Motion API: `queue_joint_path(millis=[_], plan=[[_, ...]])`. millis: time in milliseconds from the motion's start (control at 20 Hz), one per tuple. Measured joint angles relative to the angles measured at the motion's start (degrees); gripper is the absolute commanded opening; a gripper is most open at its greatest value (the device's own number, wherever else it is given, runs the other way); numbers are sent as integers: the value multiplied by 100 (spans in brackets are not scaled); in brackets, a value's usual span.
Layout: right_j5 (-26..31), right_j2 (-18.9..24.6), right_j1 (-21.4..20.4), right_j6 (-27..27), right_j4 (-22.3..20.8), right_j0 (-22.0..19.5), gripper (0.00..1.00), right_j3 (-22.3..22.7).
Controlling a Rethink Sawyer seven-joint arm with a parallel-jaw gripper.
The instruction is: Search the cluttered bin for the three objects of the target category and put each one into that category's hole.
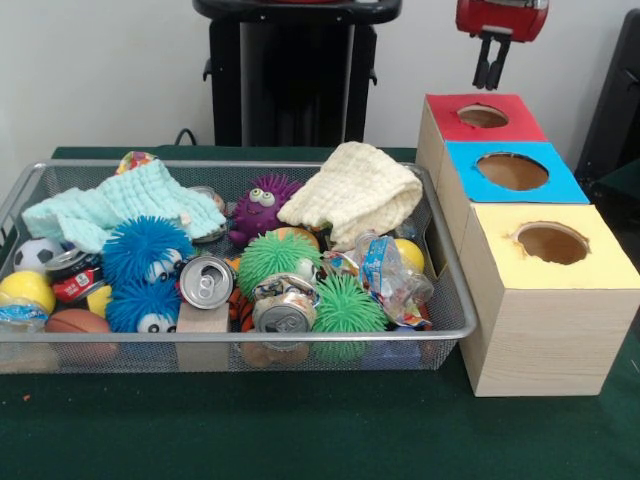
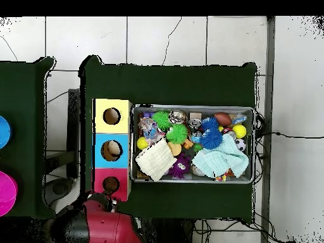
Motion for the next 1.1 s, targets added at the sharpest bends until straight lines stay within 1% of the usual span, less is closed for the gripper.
queue_joint_path(millis=[200,300,450,600,650,800,900,1100], plan=[[2,-42,-87,0,-1,32,0,-4],[27,-170,-114,0,-2,143,0,-33],[84,-395,-126,0,-62,304,0,-154],[94,-552,-116,0,-226,308,0,-377],[94,-598,-93,0,-363,204,0,-557],[94,-601,-60,0,-516,26,0,-751],[92,-602,13,0,-765,-266,0,-1041],[41,-605,144,0,-1105,-598,0,-1394]])
